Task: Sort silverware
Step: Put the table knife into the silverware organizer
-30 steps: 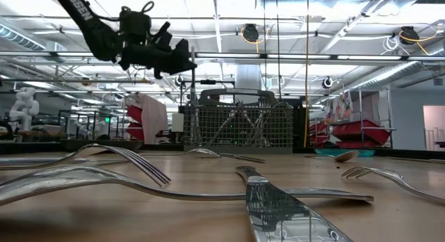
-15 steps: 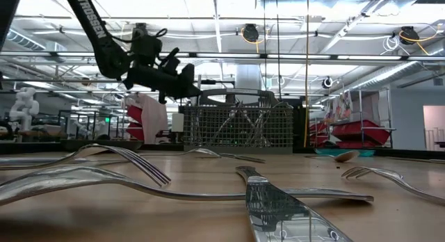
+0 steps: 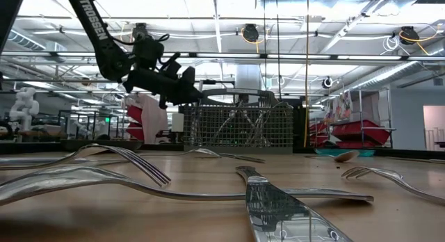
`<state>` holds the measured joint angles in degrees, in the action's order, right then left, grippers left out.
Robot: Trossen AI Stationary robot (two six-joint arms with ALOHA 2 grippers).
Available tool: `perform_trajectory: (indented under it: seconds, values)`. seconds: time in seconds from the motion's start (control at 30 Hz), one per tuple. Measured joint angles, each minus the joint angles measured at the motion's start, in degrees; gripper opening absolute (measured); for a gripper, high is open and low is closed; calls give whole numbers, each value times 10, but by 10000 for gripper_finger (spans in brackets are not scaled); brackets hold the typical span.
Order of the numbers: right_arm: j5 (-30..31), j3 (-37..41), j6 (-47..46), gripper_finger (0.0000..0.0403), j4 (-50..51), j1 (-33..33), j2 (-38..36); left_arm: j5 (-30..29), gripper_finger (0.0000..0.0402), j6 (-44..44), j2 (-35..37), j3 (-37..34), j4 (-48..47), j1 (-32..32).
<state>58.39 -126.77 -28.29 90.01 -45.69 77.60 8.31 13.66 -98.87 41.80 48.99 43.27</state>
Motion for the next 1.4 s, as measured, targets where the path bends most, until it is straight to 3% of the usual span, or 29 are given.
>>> perform_trajectory:
  seconds: [0.17, 0.53, 0.67, 0.87, 0.97, 1.07, 1.2, 1.4]
  values:
    - [0, 0, 0, 196, 0, 0, 0, 16, 181, 10, 1, 0, 0, -4]
    - [5, 0, -11, 196, -2, 0, 0, 20, 187, 3, 56, 4, -8, -30]
    - [54, 0, -28, 196, -1, 3, 2, 34, 187, -7, 106, 4, -20, -44]
    - [76, 0, -2, 196, 0, 53, 29, 69, 187, -33, 191, 5, -82, -76]
    - [73, 1, 14, 196, 0, 76, 44, 82, 187, -88, 215, 5, -169, -113]
    - [73, 1, 17, 196, 0, 93, 57, 79, 187, -145, 209, 12, -245, -146]
    - [66, 1, 1, 196, 0, 114, 80, 30, 187, -214, 173, 51, -330, -172]
    - [58, 6, -64, 196, -1, 147, 114, 11, 182, -216, 95, 113, -439, -151]
